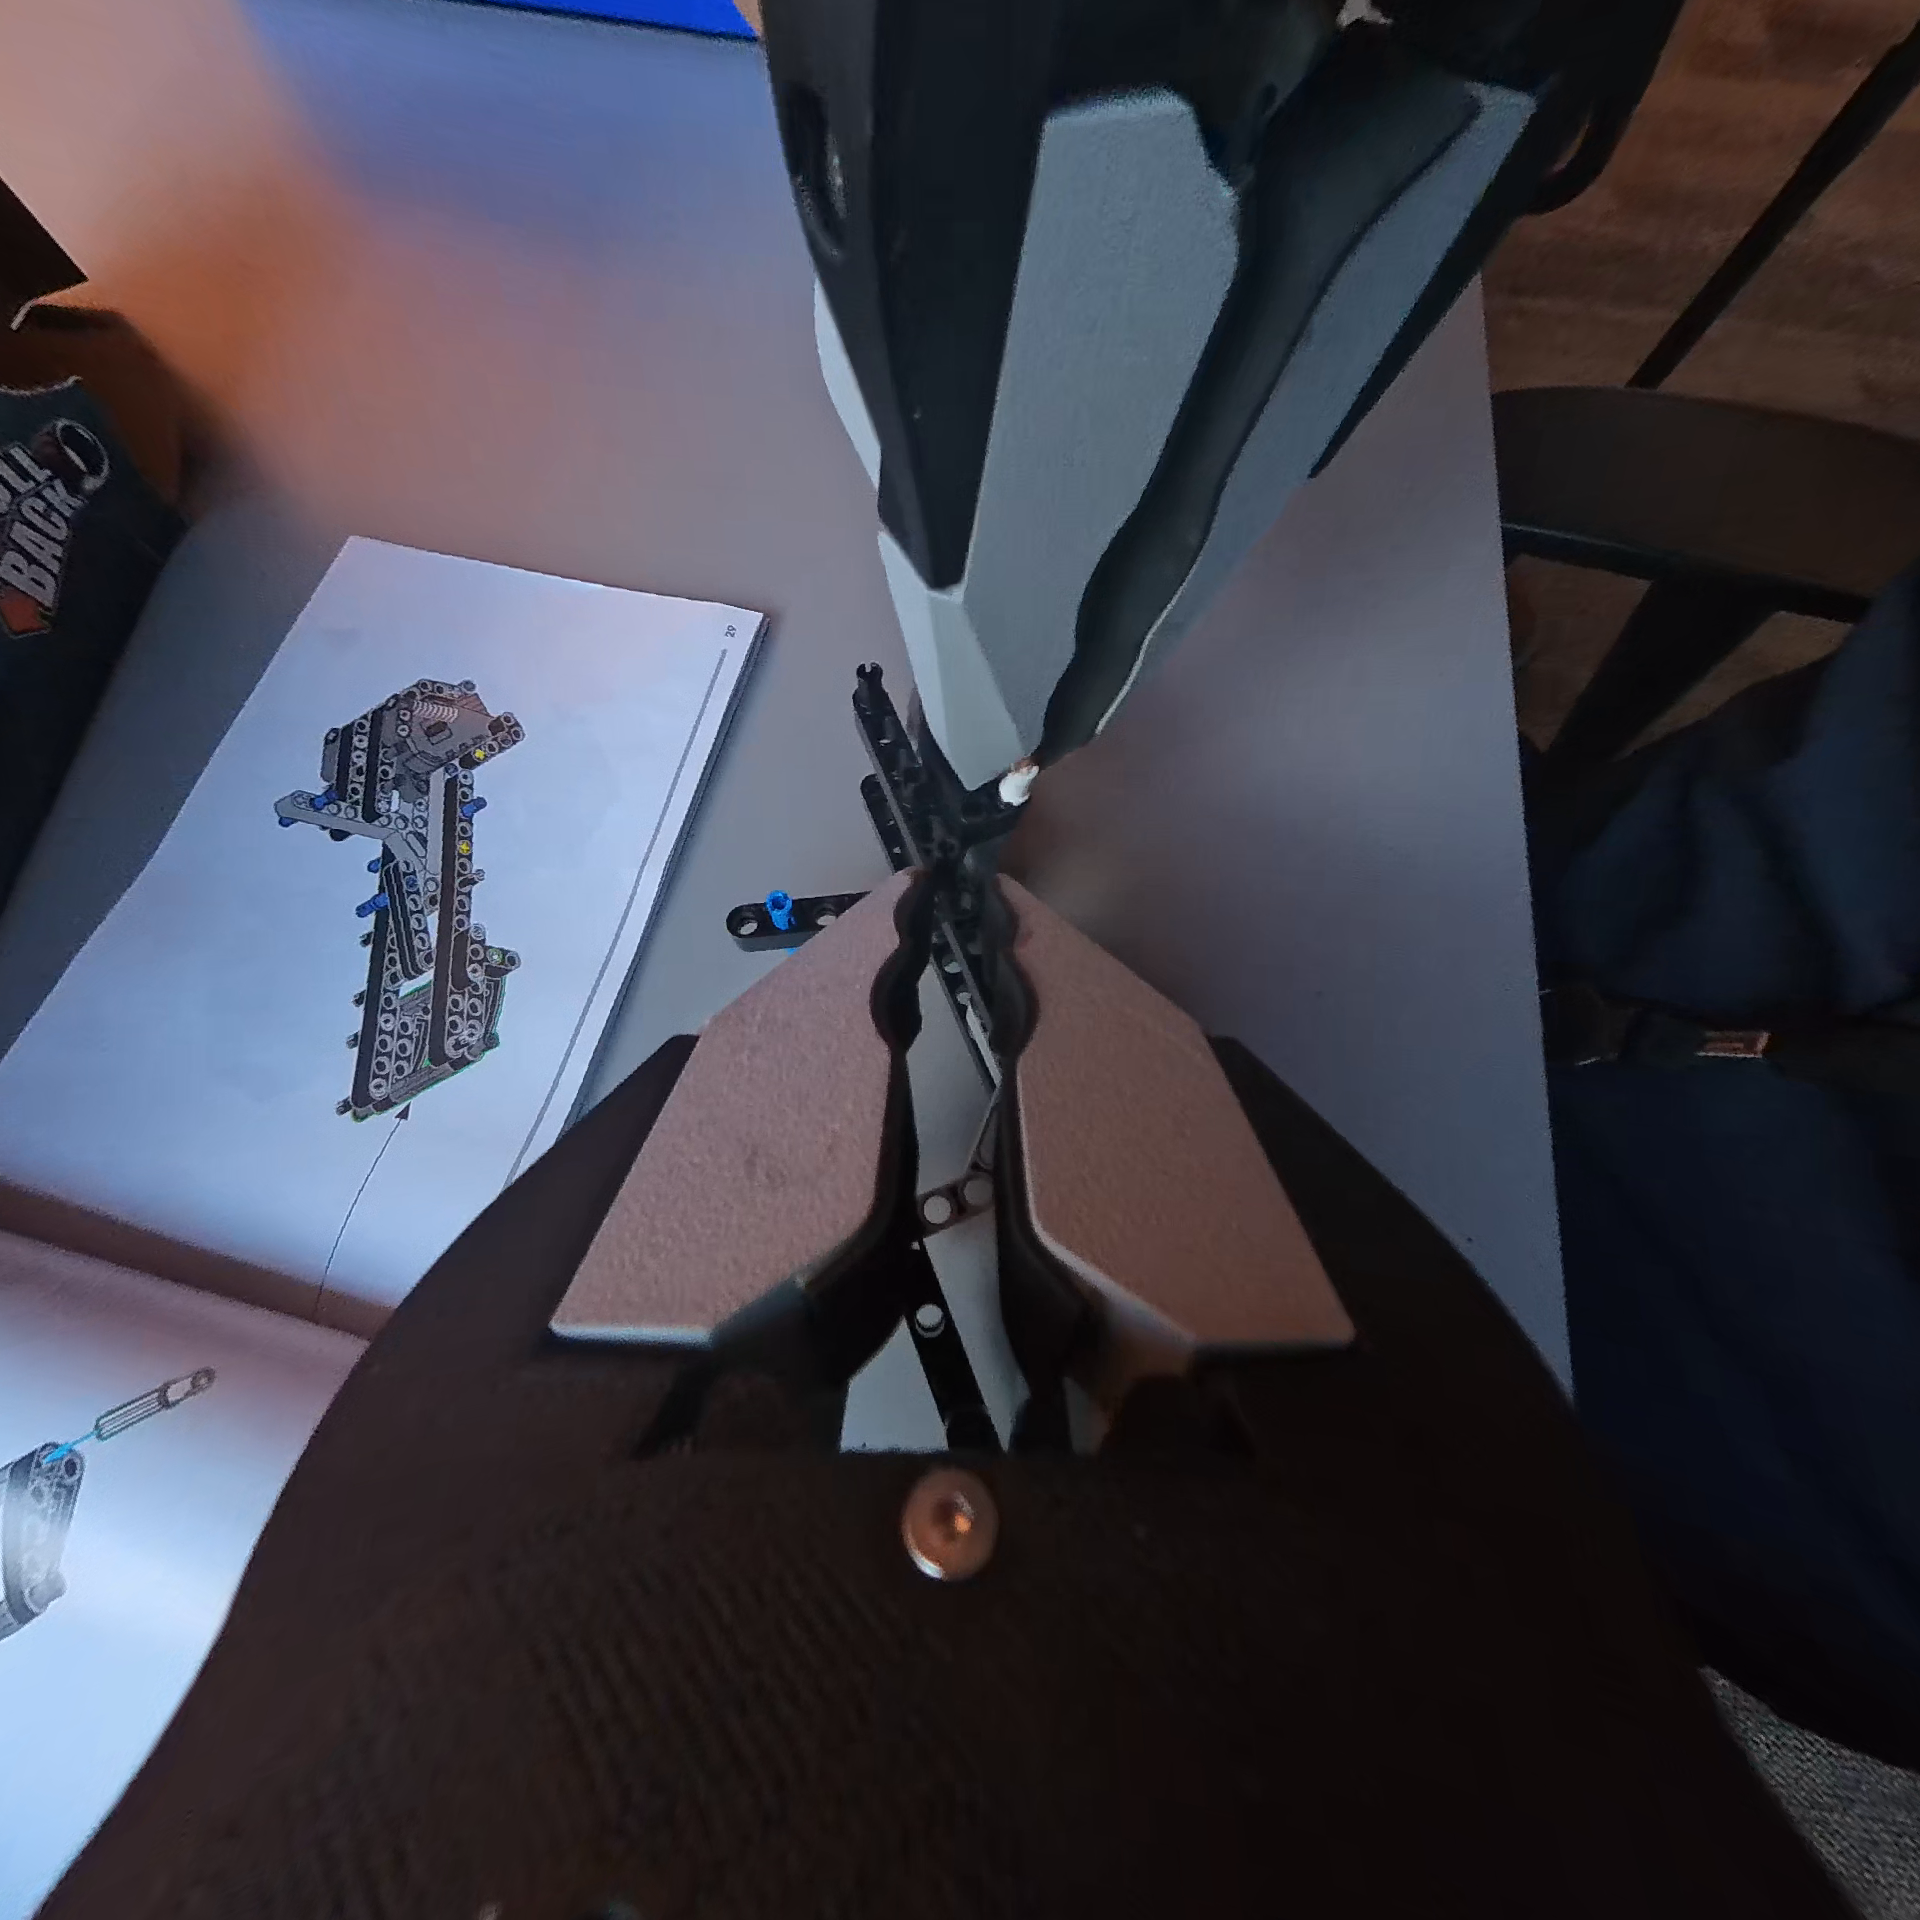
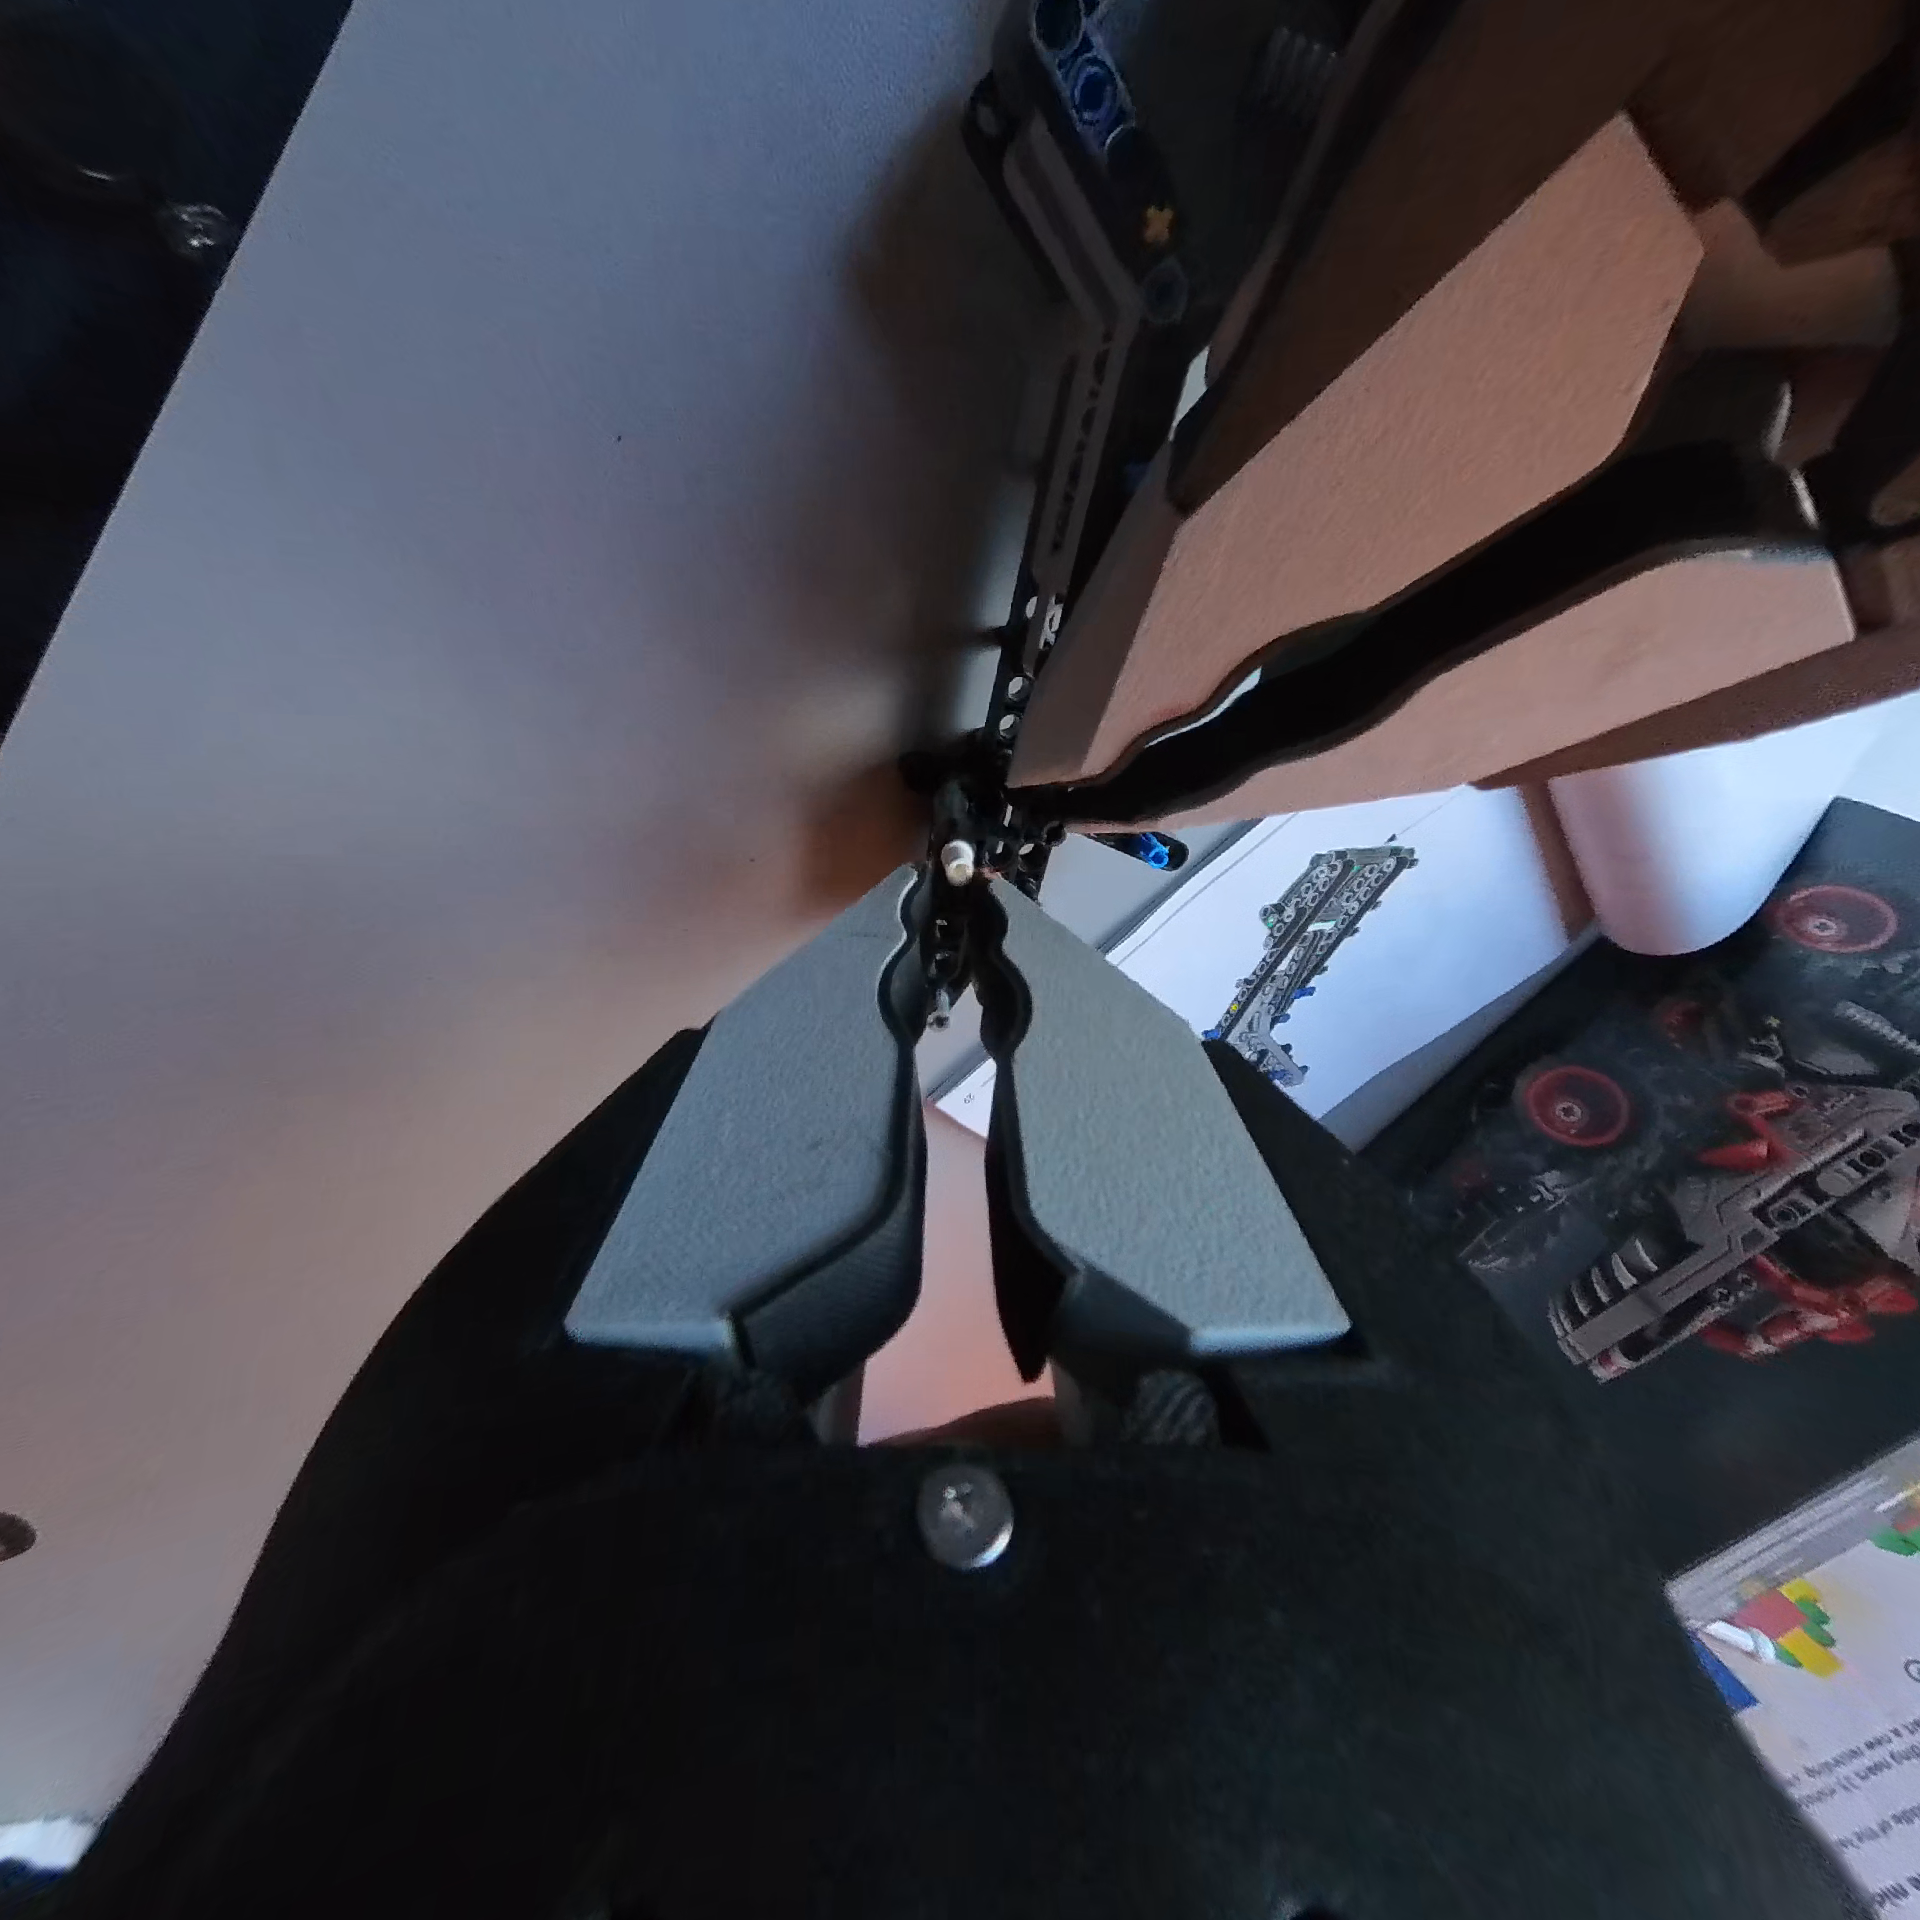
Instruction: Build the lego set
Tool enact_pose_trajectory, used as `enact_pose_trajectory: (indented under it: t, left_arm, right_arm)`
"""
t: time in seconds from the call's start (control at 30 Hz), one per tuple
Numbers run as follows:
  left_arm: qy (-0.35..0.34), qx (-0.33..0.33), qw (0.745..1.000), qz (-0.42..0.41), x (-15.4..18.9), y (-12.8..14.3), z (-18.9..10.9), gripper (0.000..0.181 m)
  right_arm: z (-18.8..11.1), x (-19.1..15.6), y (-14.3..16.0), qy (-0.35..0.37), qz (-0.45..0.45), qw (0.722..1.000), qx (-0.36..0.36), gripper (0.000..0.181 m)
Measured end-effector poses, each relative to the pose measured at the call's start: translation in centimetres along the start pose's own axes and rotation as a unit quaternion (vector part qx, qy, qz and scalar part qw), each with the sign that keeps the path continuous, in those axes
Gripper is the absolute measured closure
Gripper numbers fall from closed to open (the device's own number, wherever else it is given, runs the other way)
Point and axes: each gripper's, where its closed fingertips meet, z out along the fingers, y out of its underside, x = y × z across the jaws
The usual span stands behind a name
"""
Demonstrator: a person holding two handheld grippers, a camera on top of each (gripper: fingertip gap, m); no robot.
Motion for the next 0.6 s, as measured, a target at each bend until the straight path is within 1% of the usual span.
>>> enact_pose_trajectory:
  t: [0.3,0.4,0.53,0.6]
  left_arm:
    - [-0.006,0.003,1.000,-0.007,-0.3,0.2,-0.3,0.175]
    - [-0.011,0.005,1.000,-0.011,-0.7,0.4,-0.5,0.176]
    - [-0.017,0.015,1.000,-0.017,-1.0,0.4,-0.7,0.175]
    - [-0.017,0.017,1.000,-0.016,-0.9,0.3,-0.6,0.175]
  right_arm:
    - [0.1,0.5,-0.2,-0.010,0.004,1.000,0.002,0.179]
    - [0.2,0.9,-0.3,0.004,0.023,1.000,0.014,0.178]
    - [0.1,1.4,-0.5,0.054,0.082,0.992,0.080,0.177]
    - [0.1,1.0,-0.6,0.084,0.091,0.987,0.104,0.169]
